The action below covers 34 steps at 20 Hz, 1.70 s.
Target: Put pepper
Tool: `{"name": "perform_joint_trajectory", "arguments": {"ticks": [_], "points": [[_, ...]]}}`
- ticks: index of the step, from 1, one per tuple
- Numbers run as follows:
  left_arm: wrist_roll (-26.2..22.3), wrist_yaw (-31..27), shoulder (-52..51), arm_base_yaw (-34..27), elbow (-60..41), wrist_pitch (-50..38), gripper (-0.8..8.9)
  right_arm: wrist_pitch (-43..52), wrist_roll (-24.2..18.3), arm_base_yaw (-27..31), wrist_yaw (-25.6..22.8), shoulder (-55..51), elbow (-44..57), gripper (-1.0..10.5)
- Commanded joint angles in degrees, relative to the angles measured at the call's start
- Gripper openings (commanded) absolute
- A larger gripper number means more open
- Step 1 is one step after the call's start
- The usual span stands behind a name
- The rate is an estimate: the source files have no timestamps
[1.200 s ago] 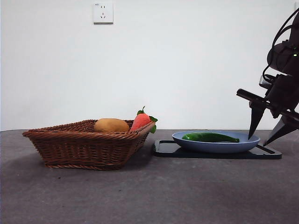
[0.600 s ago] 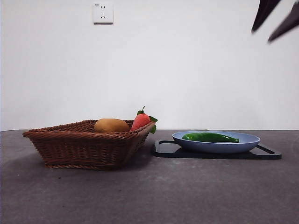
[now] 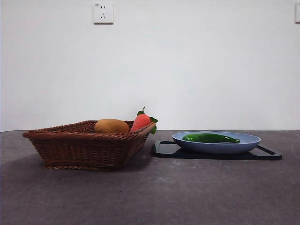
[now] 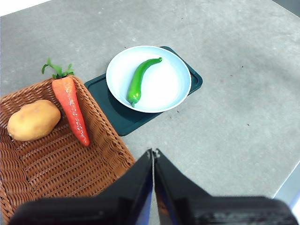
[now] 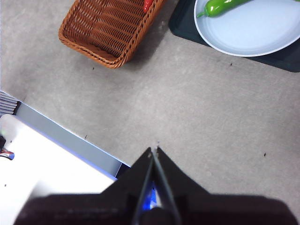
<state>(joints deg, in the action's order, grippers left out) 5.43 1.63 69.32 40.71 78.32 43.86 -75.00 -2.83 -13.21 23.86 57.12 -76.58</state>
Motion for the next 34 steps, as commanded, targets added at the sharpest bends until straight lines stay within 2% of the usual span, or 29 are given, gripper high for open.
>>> {"name": "perform_joint_trajectory", "arguments": {"ticks": [1,12,14,15,16,18,19,23,25,27,30,32,34], "points": [[-0.8,-0.1,0.5,0.4,0.9,-0.6,0.08,0.4,0.8,-0.3,-0.1,0.3,-1.0,0.0],[-1.3,-0.3,0.5,0.4,0.9,-6.7,0.07,0.4,0.8,-0.3,-0.2,0.3,-1.0,0.0],[-9.5,-11.7,0.2,-0.7,0.9,-7.6,0.08,0.4,0.8,-0.3,-0.2,0.3,-1.0,0.0],[-10.0,-16.5,-0.3,-1.4,0.9,-7.5,0.08,0.4,0.8,-0.3,-0.2,0.3,-1.0,0.0],[-10.0,-19.5,-1.4,-2.5,0.9,-7.2,0.08,0.4,0.8,-0.3,-0.2,0.3,-1.0,0.0],[-10.1,-19.8,-5.2,-5.4,0.9,-6.8,0.08,0.4,0.8,-0.3,-0.2,0.3,-1.0,0.0],[-12.2,-19.6,-7.8,-7.6,0.8,-6.9,0.08,0.4,0.8,-0.3,-0.2,0.3,-1.0,0.0],[-11.1,-19.1,-18.4,-22.0,-1.1,-8.9,0.08,0.4,0.8,-0.3,-0.2,0.3,-1.0,0.0],[-11.1,-19.2,-25.0,-29.6,-7.9,-15.7,0.08,0.4,0.8,-0.3,-0.2,0.3,-1.0,0.0],[-11.2,-20.0,-33.2,-34.9,-19.3,-27.6,0.08,0.4,0.8,-0.3,-0.2,0.3,-1.0,0.0],[-11.5,-20.9,-42.3,-39.3,-35.9,-44.6,0.08,0.4,0.8,-0.3,-0.2,0.3,-1.0,0.0],[-11.2,-20.8,-47.8,-40.4,-46.4,-49.9,0.08,0.4,0.8,-0.3,-0.2,0.3,-1.0,0.0],[-11.0,-20.8,-51.8,-40.5,-54.0,-50.2,0.08,0.4,0.8,-0.3,-0.2,0.3,-1.0,0.0]]}}
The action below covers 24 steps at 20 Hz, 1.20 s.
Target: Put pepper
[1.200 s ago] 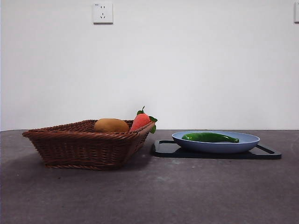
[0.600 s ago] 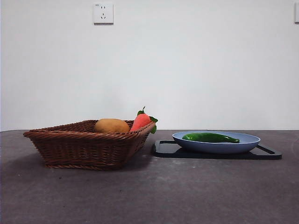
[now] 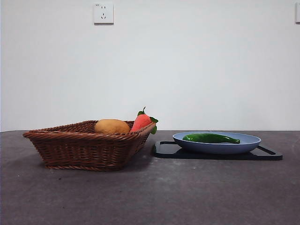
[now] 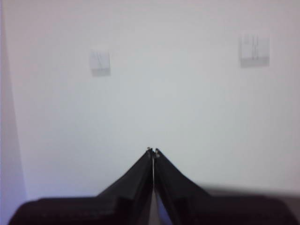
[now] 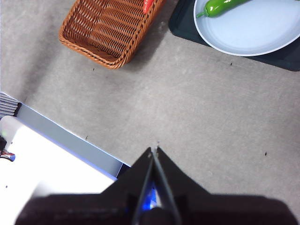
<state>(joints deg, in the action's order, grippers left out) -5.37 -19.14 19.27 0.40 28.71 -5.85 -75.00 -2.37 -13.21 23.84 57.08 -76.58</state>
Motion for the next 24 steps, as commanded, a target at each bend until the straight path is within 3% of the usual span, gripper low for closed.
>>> {"name": "perform_joint_trajectory", "arguments": {"ticks": [1,9,17,24], "points": [[-0.1,0.0,-3.7,-0.2,-8.2,-0.5,0.08,0.4,0.3,-0.3,-0.1,0.3,-1.0,0.0],[4.3,2.3,-12.4,-0.2,-23.7,0.3,0.08,0.4,0.3,-0.3,-0.1,0.3,-1.0,0.0],[4.3,15.0,-17.9,-0.2,-27.2,8.7,0.08,0.4,0.3,-0.3,-0.1,0.3,-1.0,0.0],[7.0,16.7,-19.2,-0.2,-27.3,19.0,0.08,0.4,0.3,-0.3,-0.1,0.3,-1.0,0.0]]}}
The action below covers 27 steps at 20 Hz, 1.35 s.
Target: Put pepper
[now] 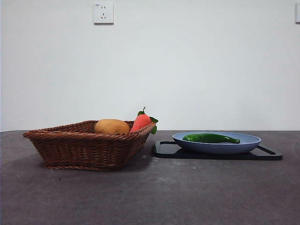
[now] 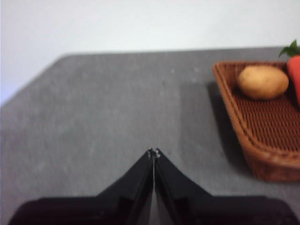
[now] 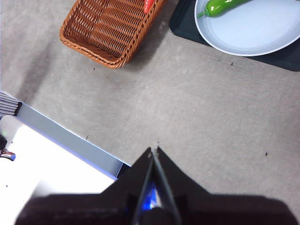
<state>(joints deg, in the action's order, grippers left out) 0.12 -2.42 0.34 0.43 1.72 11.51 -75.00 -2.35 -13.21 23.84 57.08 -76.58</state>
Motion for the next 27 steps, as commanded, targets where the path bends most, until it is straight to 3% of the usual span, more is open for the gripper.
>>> {"name": "perform_joint_trajectory", "arguments": {"ticks": [1,16,18,23,27], "points": [[1.5,0.7,-0.2,-0.2,-0.3,1.1,0.08,0.4,0.3,-0.3,-0.1,0.3,-1.0,0.0],[1.4,1.0,-0.2,-0.2,-0.3,-0.3,0.08,0.4,0.3,-0.3,-0.2,0.3,-1.0,0.0],[1.4,1.0,-0.2,-0.2,-0.3,-0.3,0.08,1.8,-3.5,0.2,-0.5,-0.2,-0.9,0.0],[1.4,1.0,-0.2,-0.2,-0.3,-0.3,0.08,20.9,-1.3,4.9,0.1,-8.8,3.7,0.0],[1.4,1.0,-0.2,-0.2,-0.3,-0.3,0.08,37.3,-1.0,8.1,-0.4,-20.0,17.5,0.0]]}}
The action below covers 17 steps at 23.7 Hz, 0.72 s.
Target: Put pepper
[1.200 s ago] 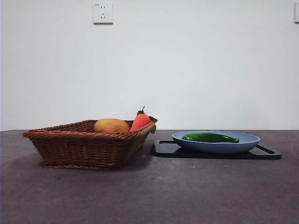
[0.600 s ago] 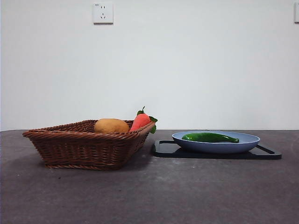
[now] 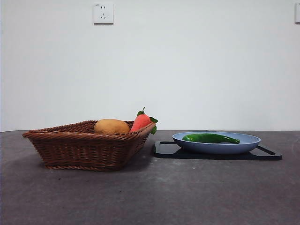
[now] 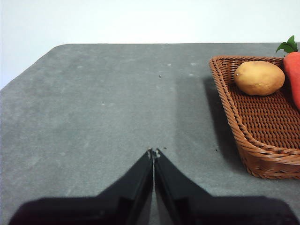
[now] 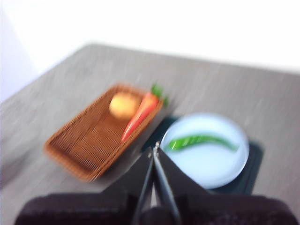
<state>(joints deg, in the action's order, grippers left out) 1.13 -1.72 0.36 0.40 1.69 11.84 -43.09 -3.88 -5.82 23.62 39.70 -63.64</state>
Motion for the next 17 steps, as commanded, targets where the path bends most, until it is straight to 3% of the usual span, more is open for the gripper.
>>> {"name": "perform_joint_trajectory", "arguments": {"ticks": [1,7,11,17], "points": [[0.4,0.3,-0.2,-0.2,-0.3,-0.6,0.08,9.6,0.6,1.3,-0.2,-5.3,8.7,0.0],[0.4,0.3,-0.2,-0.2,-0.3,-0.6,0.08,29.5,1.9,2.8,-4.5,-20.6,33.5,0.0],[0.4,0.3,-0.2,-0.2,-0.3,-0.6,0.08,33.6,3.7,2.8,-8.9,-26.9,43.1,0.0],[0.4,0.3,-0.2,-0.2,-0.3,-0.6,0.08,36.2,4.5,2.8,-10.5,-34.1,53.5,0.0]]}}
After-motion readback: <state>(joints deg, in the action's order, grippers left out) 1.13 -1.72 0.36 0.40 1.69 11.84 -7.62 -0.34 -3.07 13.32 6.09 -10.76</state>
